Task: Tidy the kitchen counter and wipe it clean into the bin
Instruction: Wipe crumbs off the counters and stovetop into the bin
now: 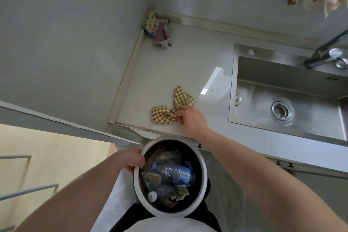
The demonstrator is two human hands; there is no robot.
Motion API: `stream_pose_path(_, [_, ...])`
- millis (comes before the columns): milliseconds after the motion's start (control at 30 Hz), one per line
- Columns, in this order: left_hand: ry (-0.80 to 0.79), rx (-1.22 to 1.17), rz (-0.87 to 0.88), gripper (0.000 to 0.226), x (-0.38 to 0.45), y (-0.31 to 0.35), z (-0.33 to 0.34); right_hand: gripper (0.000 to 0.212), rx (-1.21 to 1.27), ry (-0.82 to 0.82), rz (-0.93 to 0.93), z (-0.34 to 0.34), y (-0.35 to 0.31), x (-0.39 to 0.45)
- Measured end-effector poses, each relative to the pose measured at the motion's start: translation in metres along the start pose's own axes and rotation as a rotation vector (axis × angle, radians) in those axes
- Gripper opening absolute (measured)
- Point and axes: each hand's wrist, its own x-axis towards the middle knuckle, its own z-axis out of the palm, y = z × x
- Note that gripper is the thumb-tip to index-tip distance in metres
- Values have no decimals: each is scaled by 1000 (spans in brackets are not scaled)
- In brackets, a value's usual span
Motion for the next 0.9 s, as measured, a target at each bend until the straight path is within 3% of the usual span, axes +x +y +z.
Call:
stream_pose_path(67, [5, -4, 1, 50, -3, 0, 2, 33, 57, 31, 28, -6, 0, -8])
stream_pose_path(267, [3, -10, -4, 51, -2, -1, 5, 32, 266, 354, 259, -55, 29, 1])
stream_pose_path(367, [0, 9, 5, 51, 1, 0, 4, 34, 187, 311, 312, -68, 60, 8])
stream_pose_path(533, [16, 4, 21, 47, 2, 1, 3, 32, 40, 107, 363, -42, 93, 19])
stream_pose_path(900, [12, -17, 47, 46, 3, 0, 5, 33, 121, 38, 225, 4, 46, -21])
